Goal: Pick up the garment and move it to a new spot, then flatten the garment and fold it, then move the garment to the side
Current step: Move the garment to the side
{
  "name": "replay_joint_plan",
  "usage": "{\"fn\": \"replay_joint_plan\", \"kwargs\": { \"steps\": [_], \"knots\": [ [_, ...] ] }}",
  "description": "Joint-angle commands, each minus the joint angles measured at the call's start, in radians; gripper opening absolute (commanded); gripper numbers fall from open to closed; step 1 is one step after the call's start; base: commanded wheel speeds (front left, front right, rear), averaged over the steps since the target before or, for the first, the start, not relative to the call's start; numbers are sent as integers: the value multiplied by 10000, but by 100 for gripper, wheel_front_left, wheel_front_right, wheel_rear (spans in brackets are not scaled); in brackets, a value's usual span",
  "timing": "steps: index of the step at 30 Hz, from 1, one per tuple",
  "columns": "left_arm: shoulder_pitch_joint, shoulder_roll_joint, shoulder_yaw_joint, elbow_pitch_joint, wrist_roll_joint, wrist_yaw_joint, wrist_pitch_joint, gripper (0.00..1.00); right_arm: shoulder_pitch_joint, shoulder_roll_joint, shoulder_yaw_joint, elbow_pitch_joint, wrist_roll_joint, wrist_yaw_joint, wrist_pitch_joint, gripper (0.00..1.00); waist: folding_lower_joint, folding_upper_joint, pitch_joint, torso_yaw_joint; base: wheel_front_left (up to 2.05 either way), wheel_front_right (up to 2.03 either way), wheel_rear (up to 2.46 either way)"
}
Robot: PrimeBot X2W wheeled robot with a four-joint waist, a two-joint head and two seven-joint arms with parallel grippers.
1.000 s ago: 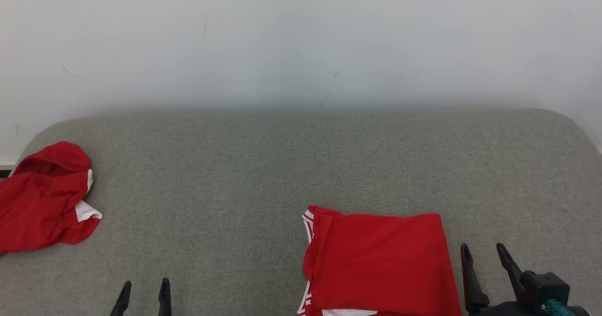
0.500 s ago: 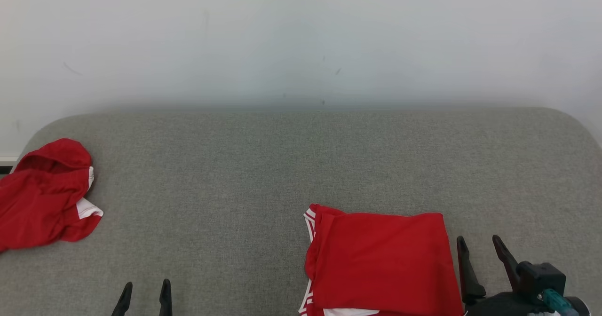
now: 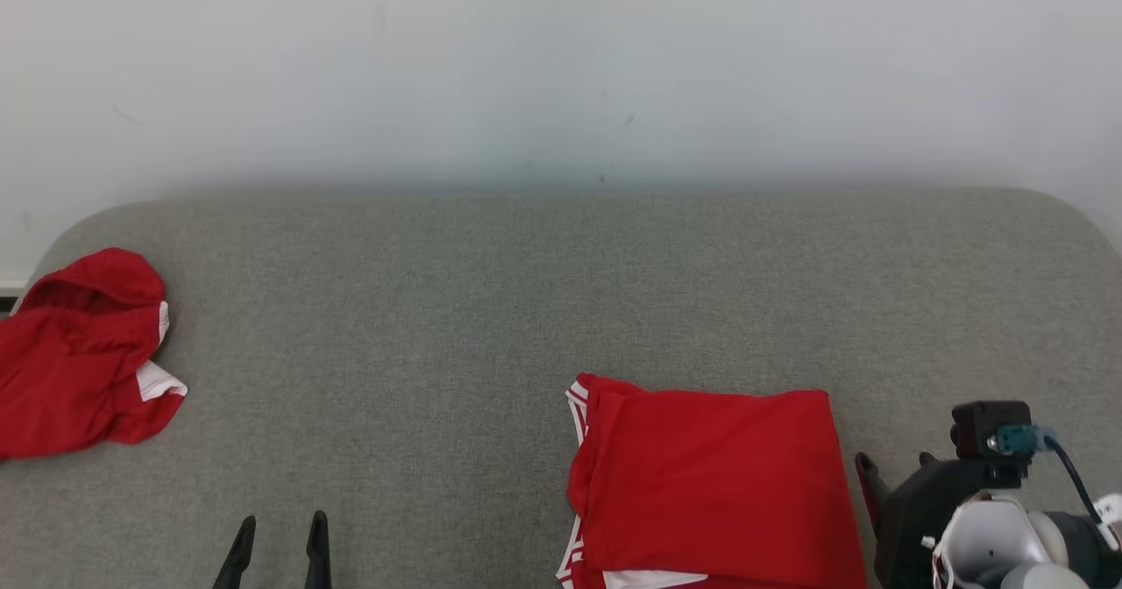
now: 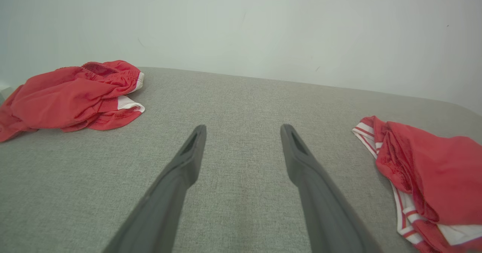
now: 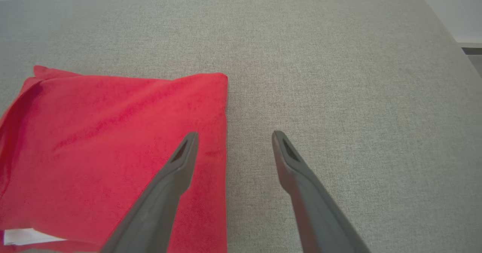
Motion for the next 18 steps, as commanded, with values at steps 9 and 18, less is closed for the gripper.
{"fn": "replay_joint_plan", "kwargs": {
  "steps": [9,18],
  "knots": [
    [-476,-160,-157,-245,205,28,-99,100,-1029,8,-140,1069,72,3,1450,100,0,0,969,430,0,0,0],
    [-803,-139,-238,-184,243,-68,-112,100,-1626,15,-281,2578,58,3,1142,100,0,0,1572,819,0,0,0]
  ]
}}
